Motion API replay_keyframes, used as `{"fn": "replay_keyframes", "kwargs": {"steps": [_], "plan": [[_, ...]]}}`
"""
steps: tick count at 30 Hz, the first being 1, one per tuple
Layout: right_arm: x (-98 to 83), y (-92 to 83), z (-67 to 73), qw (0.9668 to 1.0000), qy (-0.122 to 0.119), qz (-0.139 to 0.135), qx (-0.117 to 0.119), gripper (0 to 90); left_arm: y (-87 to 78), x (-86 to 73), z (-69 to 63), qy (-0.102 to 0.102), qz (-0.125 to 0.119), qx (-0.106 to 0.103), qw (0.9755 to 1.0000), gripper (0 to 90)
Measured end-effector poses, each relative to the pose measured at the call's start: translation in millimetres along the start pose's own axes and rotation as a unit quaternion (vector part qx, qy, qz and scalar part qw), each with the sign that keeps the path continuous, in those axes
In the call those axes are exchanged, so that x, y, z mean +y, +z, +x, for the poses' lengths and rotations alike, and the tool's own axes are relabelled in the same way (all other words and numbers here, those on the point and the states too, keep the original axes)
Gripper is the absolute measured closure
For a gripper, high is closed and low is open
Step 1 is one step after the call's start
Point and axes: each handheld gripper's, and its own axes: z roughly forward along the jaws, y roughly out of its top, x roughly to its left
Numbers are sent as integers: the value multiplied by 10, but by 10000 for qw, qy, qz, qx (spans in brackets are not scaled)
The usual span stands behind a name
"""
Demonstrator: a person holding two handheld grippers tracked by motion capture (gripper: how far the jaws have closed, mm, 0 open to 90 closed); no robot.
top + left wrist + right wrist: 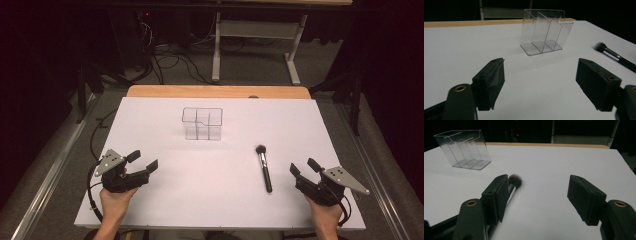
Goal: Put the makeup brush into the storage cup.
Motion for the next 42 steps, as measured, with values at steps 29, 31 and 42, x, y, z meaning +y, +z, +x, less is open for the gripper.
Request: {"fn": "replay_keyframes", "kwargs": {"steps": [29, 31, 42], "plan": [[18, 23, 25, 9999, 24, 99, 19, 338, 1, -6, -37, 65, 31, -37, 10000, 237], [22, 37, 34, 9999, -4, 130, 46, 337, 0, -6, -36, 65, 30, -40, 10000, 237], [103, 117, 134, 9996, -66, 218, 194, 331, -3, -9, -37, 47, 26, -29, 10000, 238]]}}
